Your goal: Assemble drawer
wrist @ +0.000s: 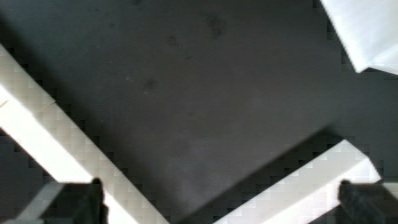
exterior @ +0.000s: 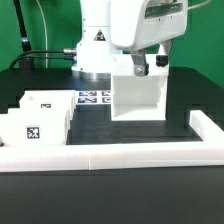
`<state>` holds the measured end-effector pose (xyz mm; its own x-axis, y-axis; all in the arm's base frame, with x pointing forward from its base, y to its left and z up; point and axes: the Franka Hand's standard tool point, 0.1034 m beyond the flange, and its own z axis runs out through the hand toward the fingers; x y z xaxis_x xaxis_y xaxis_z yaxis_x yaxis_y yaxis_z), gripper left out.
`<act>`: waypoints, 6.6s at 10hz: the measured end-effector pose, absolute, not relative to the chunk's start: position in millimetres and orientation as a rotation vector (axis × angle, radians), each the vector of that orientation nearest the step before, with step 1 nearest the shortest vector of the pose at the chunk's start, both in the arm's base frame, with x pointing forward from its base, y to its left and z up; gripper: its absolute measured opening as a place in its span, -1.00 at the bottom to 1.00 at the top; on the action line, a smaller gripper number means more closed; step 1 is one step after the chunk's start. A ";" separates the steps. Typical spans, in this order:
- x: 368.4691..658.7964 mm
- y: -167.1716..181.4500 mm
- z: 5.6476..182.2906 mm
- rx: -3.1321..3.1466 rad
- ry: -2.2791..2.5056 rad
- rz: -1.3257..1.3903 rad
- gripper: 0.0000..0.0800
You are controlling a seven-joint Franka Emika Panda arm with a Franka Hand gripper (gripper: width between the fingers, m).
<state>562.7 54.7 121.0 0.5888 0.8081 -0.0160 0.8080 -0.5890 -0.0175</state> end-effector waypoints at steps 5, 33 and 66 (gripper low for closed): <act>540.1 56.7 125.1 -2.896 -1.230 -0.022 0.62; 415.0 104.2 102.5 -3.079 0.077 0.044 0.36; 569.4 100.7 107.9 -2.787 1.065 -0.107 -0.89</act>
Offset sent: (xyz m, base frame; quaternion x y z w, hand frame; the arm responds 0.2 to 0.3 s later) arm 0.0000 0.0000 0.0000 0.0000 0.0000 0.0000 1.0000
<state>569.4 100.7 107.9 0.7446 -0.6674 0.0107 -0.6563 -0.7349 -0.1707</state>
